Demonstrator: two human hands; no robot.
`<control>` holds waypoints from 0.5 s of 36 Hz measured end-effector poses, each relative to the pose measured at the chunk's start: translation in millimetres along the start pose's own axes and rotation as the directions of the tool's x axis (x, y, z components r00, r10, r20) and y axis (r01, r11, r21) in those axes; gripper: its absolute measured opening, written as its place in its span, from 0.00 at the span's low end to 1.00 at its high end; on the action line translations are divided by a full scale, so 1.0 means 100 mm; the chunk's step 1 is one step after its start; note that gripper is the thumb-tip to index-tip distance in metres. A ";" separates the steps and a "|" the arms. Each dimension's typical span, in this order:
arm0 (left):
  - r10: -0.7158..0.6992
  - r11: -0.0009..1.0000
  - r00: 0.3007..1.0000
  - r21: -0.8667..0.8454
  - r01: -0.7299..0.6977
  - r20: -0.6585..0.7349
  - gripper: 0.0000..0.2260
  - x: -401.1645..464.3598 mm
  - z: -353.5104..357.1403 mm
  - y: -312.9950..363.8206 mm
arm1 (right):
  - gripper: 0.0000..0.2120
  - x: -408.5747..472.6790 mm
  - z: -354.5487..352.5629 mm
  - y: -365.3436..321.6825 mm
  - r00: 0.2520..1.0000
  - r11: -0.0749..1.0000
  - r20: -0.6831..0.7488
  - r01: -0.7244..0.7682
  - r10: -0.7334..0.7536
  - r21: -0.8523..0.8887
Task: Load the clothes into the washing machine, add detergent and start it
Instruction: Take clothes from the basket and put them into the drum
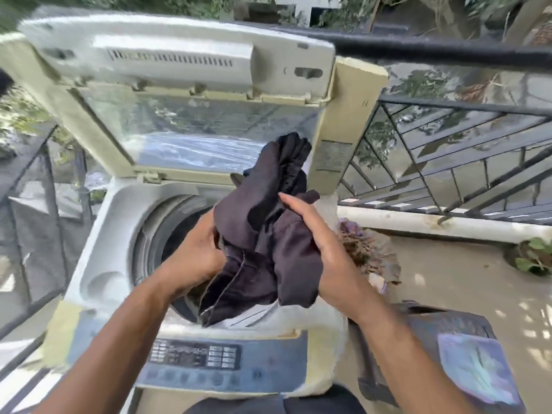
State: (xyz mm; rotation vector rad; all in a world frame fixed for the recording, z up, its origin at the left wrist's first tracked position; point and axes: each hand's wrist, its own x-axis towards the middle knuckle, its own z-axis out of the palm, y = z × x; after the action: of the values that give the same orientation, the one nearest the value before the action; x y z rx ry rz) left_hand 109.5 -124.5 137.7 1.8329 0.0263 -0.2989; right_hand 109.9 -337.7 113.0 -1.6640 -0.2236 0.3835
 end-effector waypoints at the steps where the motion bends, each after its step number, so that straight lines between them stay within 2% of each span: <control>1: 0.004 1.000 1.000 0.001 -0.004 -0.015 0.27 -0.03 -0.08 -0.04 | 0.35 0.05 0.09 0.01 1.000 1.000 0.002 0.004 -0.004 -0.011; 4: -0.022 1.000 0.999 0.000 0.022 -0.046 0.31 -0.07 -0.32 -0.21 | 0.35 0.24 0.32 0.09 1.000 0.997 0.000 0.022 -0.022 -0.070; 8: -0.036 0.999 0.998 -0.019 0.035 -0.058 0.36 -0.03 -0.48 -0.48 | 0.42 0.46 0.59 0.29 1.000 0.995 0.000 -0.019 0.019 -0.101; 11: -0.025 1.000 0.998 -0.001 0.025 -0.064 0.38 0.04 -0.51 -0.79 | 0.40 0.64 0.73 0.47 0.998 0.972 -0.047 -0.054 0.044 -0.229; 16: -0.011 0.999 1.000 -0.038 0.012 0.016 0.37 0.15 -0.45 -1.26 | 0.34 0.82 0.80 0.65 0.987 0.869 -0.041 -0.156 0.154 -0.469; 18: -0.035 0.999 0.995 -0.014 0.037 0.094 0.38 0.18 -0.43 -1.40 | 0.34 0.88 0.82 0.74 0.978 0.778 -0.014 -0.176 0.210 -0.604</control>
State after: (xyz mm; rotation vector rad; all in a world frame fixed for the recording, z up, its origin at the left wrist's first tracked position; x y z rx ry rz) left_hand 111.1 -47.0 12.4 1.8023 -0.0036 -0.4088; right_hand 154.8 -240.3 21.7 -2.3260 -0.2295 0.5529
